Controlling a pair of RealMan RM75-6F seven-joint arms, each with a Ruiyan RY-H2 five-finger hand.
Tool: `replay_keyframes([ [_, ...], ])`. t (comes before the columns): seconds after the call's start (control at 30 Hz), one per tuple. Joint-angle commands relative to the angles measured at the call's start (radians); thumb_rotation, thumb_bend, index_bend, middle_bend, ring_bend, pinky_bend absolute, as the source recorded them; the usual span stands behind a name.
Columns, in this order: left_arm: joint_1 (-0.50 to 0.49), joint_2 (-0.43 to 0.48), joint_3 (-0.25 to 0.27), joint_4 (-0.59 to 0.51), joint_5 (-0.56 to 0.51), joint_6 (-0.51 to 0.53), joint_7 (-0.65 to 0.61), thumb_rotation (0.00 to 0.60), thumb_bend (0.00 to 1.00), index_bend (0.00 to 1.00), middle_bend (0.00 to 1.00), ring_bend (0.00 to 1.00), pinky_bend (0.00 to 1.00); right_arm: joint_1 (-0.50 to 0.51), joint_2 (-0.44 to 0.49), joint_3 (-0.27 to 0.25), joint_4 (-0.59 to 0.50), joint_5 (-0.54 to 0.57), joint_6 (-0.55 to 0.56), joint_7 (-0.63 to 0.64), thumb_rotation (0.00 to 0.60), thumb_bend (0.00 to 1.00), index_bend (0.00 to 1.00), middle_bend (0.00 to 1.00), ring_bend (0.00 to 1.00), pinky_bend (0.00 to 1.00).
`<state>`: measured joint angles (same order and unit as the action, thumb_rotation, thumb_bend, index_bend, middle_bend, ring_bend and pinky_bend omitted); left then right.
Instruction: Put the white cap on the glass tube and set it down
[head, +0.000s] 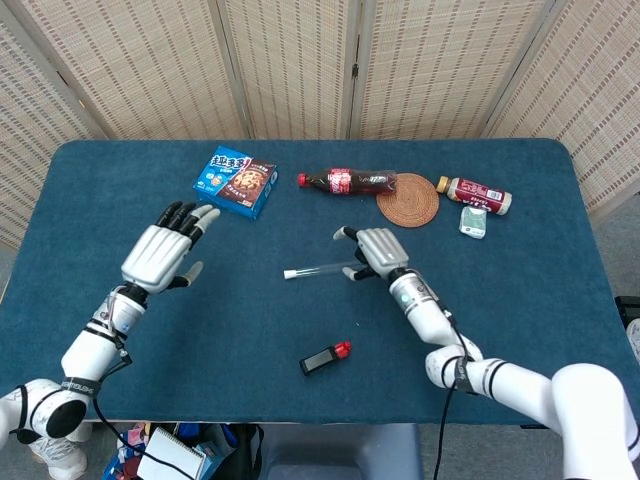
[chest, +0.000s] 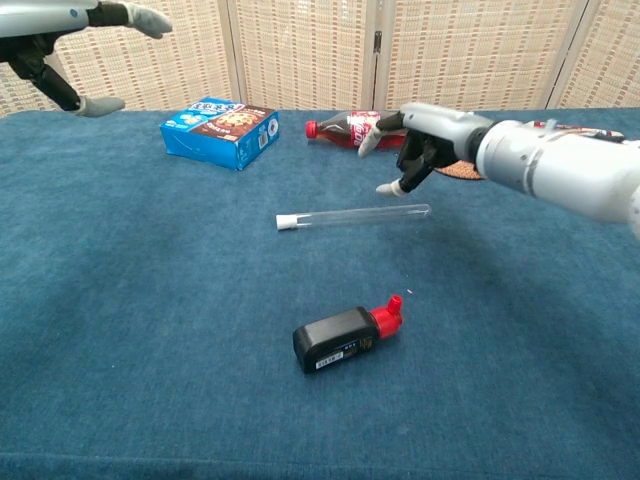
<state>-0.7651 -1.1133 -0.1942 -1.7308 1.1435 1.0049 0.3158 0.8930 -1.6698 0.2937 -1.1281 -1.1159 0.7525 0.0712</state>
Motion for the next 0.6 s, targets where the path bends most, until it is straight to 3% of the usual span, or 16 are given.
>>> replay_keyframes([
  [0.03,0.031,0.009,0.006,0.026,-0.042,0.004,-0.034,0.600,0.38,0.03,0.00,0.00,0.00,-0.090,0.192,-0.010,-0.199,-0.046,0.113,-0.054,0.600,0.26,0.28,0.94,1.00,1.00],
  [0.13,0.067,0.015,0.020,0.050,-0.062,0.011,-0.077,0.600,0.38,0.06,0.00,0.00,0.00,-0.155,0.309,-0.024,-0.323,-0.048,0.178,-0.094,0.600,0.31,0.34,0.89,0.97,1.00],
  [0.3,0.139,0.013,0.052,0.097,-0.050,0.065,-0.128,0.600,0.38,0.08,0.00,0.00,0.00,-0.261,0.453,-0.066,-0.466,-0.052,0.267,-0.123,0.600,0.37,0.45,0.77,0.78,0.99],
  [0.47,0.232,0.022,0.074,0.100,0.012,0.174,-0.212,0.600,0.38,0.08,0.00,0.00,0.00,-0.370,0.545,-0.122,-0.542,-0.096,0.371,-0.123,0.600,0.39,0.46,0.61,0.58,0.80],
  [0.6,0.299,0.031,0.093,0.096,0.067,0.254,-0.262,0.600,0.38,0.08,0.00,0.00,0.00,-0.457,0.603,-0.165,-0.582,-0.147,0.460,-0.095,0.600,0.39,0.46,0.55,0.51,0.71],
])
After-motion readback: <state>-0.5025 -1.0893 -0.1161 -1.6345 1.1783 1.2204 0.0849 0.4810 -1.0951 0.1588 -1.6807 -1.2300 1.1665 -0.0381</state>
